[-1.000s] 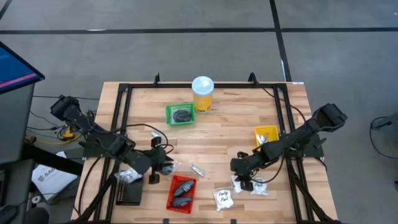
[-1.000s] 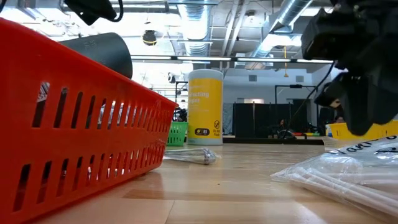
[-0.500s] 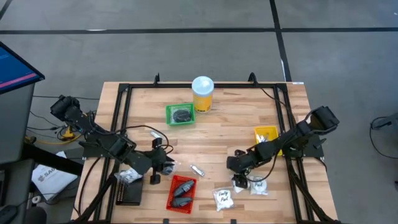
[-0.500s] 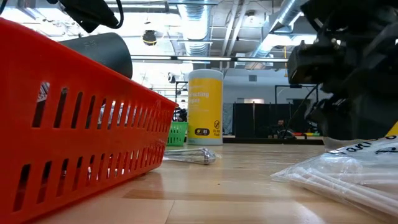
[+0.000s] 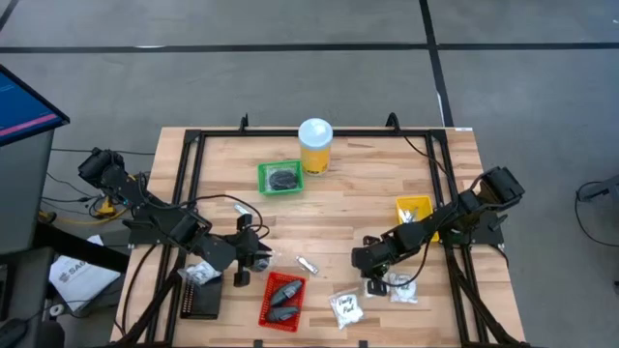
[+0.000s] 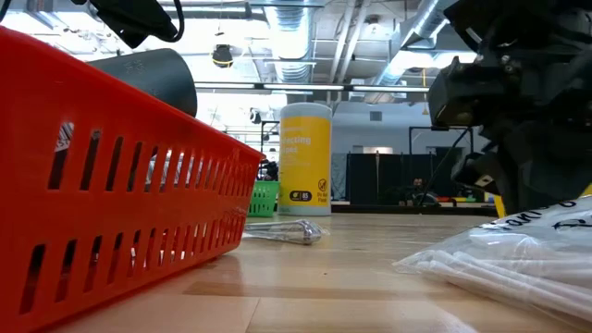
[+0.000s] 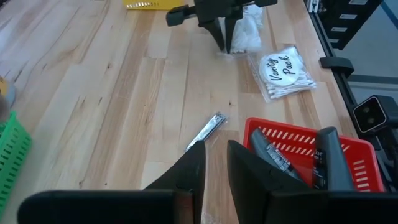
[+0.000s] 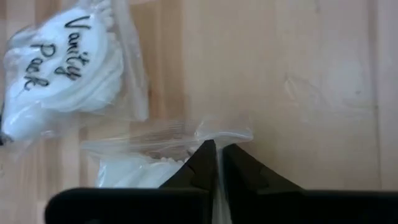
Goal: Pick & Place Travel size toiletries
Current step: Put the white cotton pack into the black bin
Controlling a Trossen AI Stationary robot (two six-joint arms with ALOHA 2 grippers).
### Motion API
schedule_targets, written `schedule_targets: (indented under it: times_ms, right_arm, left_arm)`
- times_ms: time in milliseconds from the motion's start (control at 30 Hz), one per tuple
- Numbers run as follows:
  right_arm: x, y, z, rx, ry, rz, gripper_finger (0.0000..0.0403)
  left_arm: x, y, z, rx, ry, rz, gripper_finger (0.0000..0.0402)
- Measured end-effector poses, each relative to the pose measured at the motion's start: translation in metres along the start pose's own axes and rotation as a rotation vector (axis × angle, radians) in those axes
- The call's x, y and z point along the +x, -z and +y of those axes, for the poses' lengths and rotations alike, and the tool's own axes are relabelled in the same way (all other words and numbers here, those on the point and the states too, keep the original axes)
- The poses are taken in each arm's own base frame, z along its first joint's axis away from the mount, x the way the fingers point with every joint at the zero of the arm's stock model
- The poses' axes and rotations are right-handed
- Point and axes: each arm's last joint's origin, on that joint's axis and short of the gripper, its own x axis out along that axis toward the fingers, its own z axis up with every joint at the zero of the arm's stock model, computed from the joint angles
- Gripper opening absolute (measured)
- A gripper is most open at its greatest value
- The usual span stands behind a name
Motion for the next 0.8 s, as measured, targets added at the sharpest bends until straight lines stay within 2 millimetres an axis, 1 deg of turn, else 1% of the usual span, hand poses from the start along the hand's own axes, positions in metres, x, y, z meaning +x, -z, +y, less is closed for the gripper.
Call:
schedule_targets:
  times_ms: [100, 167, 300, 367, 533, 667, 800]
  right_arm:
    - [0.000, 0.000, 0.000, -0.006, 0.002, -0.004, 0.0006]
    - [-0.001, -0.002, 0.001, -0.007, 0.002, -0.004, 0.0007]
    - [-0.006, -0.013, 0.008, -0.036, -0.007, -0.028, 0.0004]
    - [-0.012, -0.021, 0.012, -0.068, 0.003, -0.028, 0.0004]
    - [-0.031, -0.043, 0.022, -0.133, 0.117, -0.040, 0.0002]
    - [-0.048, -0.065, 0.027, -0.172, 0.175, -0.102, 0.0002]
    - [-0.061, -0.084, 0.029, -0.183, 0.247, -0.191, 0.0001]
  left_arm:
    - [0.000, 0.000, 0.000, -0.001, 0.001, -0.001, 0.0057]
    - [0.000, 0.000, 0.000, -0.002, 0.001, -0.003, 0.0057]
    - [0.000, -0.001, 0.000, -0.003, 0.002, -0.005, 0.0057]
    - [0.000, -0.001, 0.000, -0.006, 0.004, -0.010, 0.0057]
    - [0.000, -0.002, 0.000, -0.010, -0.014, -0.027, 0.0057]
    - [0.000, -0.004, 0.000, -0.021, -0.038, -0.057, 0.0057]
    - [0.000, -0.007, 0.000, -0.034, -0.059, -0.089, 0.0057]
